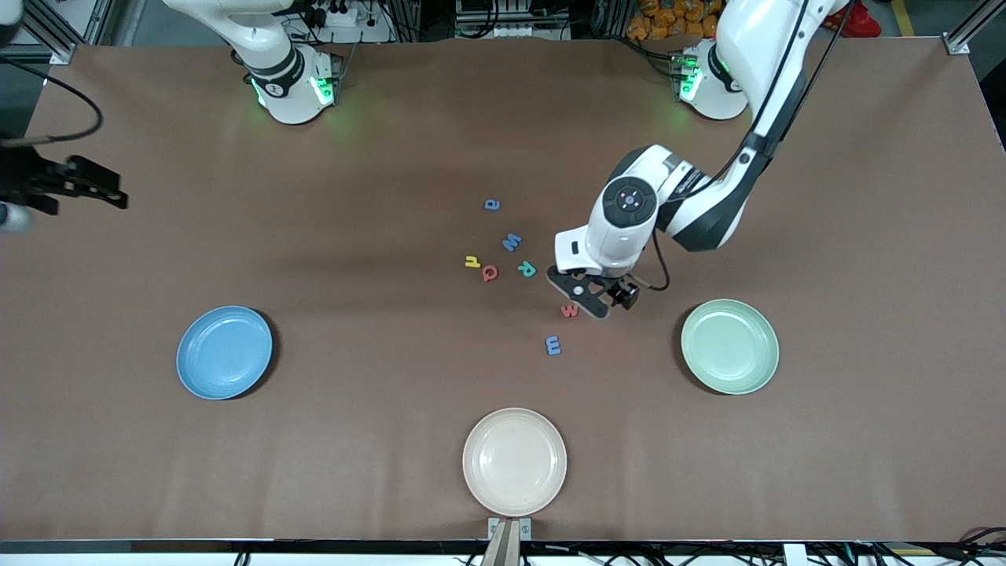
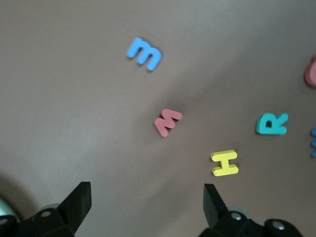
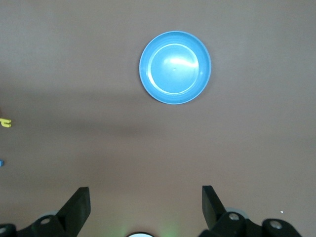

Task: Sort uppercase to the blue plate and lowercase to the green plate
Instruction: 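Grasp the pink W with the left gripper while the right gripper moves out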

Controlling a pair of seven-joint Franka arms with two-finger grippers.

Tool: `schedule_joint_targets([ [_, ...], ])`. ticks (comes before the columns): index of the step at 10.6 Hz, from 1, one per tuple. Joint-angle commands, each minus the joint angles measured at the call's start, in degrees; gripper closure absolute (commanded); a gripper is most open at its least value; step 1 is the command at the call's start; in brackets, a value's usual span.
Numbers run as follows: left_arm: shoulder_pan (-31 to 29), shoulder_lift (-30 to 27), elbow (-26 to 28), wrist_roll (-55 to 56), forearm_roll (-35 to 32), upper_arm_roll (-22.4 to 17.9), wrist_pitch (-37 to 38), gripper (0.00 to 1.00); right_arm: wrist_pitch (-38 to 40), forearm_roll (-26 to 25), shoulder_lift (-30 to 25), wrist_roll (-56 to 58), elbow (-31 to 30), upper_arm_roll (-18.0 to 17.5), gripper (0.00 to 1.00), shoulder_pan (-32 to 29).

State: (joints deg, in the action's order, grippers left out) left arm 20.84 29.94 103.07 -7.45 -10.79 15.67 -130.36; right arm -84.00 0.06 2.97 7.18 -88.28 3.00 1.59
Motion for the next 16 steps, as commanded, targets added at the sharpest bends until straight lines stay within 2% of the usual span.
schedule_joint_targets([
  [1, -0.1, 4.5, -3.0, -12.3, -1.2, 0.1, -2.6, 0.00, 0.2, 0.8, 2.9, -0.2, 0.6, 0.3, 0.00, 3.7],
  [4, -0.1, 6.4, -3.8, -22.1, -0.9, -0.6, -4.6, 0.00, -3.3, 3.3, 8.0, -0.2, 1.1, 0.3, 0.00, 6.3],
  [5, 0.0, 7.7, -6.2, -23.0, -1.1, -0.8, -4.6, 0.00, -5.2, 4.3, 9.7, -0.2, 1.1, 0.3, 0.00, 8.0],
  [7, 0.2, 9.3, -7.3, -23.8, -1.0, -0.8, -4.6, 0.00, -10.1, 5.9, 12.7, -0.1, 1.0, 0.3, 0.00, 11.5],
  [12, 2.2, 12.4, -9.5, -26.4, -2.2, -0.8, -4.6, 0.00, -11.3, 7.5, 16.5, 0.1, 1.1, 0.3, 0.00, 11.7],
  [14, 2.0, 13.1, -9.6, -28.9, -2.3, -0.8, -4.8, 0.04, -15.9, 7.9, 20.0, 0.0, 1.1, 0.3, 0.00, 12.5],
  [16, 2.3, 14.2, -10.6, -29.0, -2.3, -0.8, -4.9, 0.10, -21.9, 7.9, 24.0, -0.4, 1.1, 0.3, 0.00, 15.8],
])
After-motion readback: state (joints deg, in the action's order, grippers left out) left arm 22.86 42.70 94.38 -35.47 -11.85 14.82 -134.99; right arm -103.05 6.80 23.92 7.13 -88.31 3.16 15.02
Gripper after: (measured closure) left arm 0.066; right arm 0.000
